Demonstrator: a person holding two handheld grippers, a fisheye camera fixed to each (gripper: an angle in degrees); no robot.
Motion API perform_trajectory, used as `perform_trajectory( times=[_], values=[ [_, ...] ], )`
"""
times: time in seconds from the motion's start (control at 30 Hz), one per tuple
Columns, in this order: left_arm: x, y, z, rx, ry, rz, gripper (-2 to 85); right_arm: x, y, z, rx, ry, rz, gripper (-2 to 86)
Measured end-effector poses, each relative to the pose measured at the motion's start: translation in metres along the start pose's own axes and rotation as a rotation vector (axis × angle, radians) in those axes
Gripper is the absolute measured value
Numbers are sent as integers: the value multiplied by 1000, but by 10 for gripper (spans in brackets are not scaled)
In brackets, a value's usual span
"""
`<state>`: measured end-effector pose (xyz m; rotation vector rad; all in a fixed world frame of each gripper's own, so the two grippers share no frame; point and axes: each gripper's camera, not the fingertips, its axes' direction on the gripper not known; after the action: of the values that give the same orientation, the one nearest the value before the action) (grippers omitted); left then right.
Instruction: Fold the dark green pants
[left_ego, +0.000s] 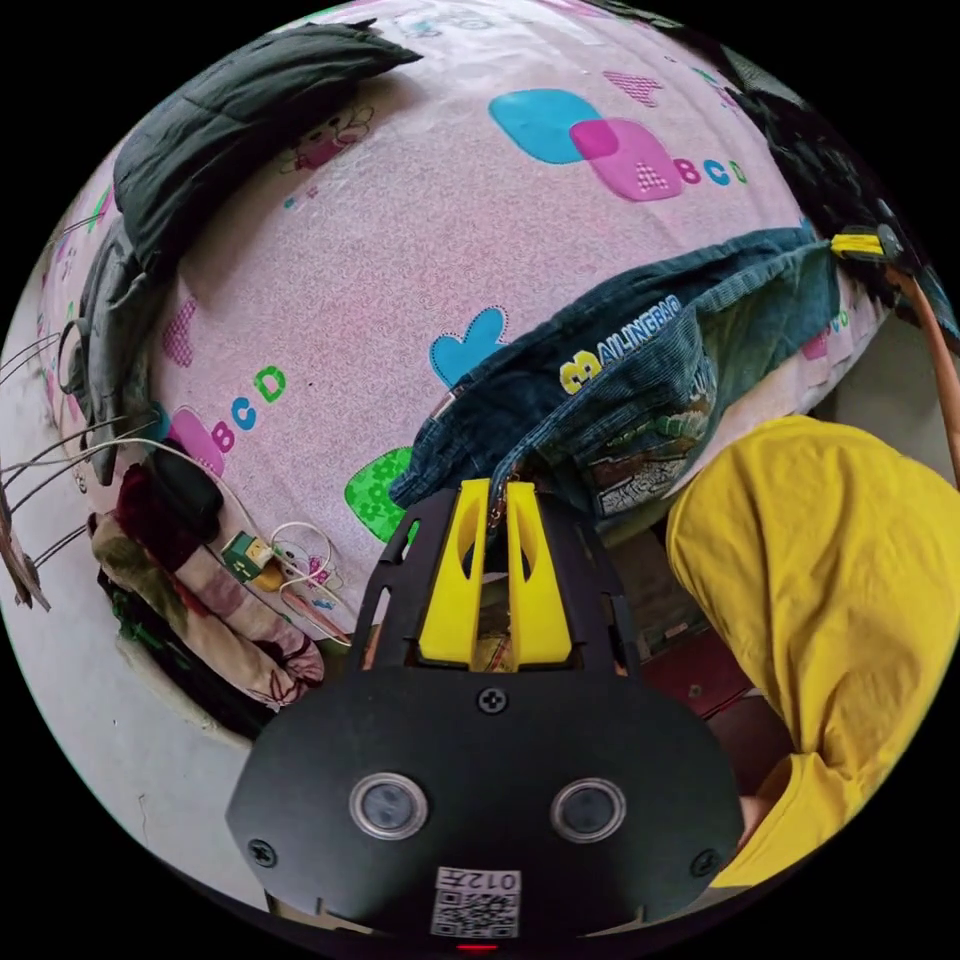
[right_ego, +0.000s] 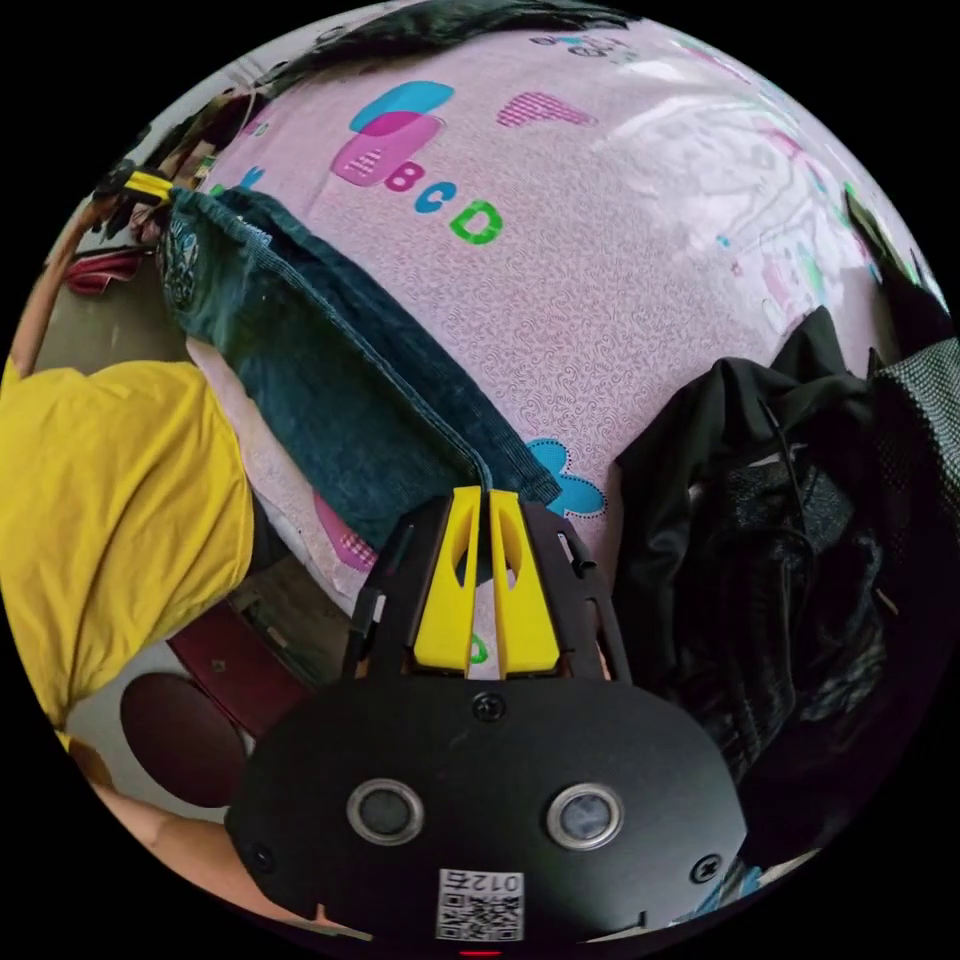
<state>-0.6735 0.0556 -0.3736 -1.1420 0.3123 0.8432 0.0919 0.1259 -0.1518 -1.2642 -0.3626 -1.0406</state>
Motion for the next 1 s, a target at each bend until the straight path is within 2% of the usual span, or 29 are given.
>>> perform_trajectory(
  times=[0.2,0.33,0.5,0.73,0.83,0.93,1.0],
  values=[
    [6,-42,39,-102,-63,3,7,-6,-20,17,-76,83,28,11],
    [7,-25,20,-113,-2,62,7,-10,-6,-21,-114,9,-8,9],
    [-19,-41,32,-80,80,-51,7,20,-20,-8,-89,-35,139,10],
    [-5,-60,68,-70,1,-139,12,-3,-34,10,-171,111,149,16],
    [-5,-44,64,-30,33,-129,14,-11,-33,10,-200,142,135,20],
    [-20,-11,56,77,156,-175,14,-11,-28,8,-207,129,152,22],
    [-38,28,46,248,236,-265,11,-9,-22,6,-199,110,175,23]
  ],
)
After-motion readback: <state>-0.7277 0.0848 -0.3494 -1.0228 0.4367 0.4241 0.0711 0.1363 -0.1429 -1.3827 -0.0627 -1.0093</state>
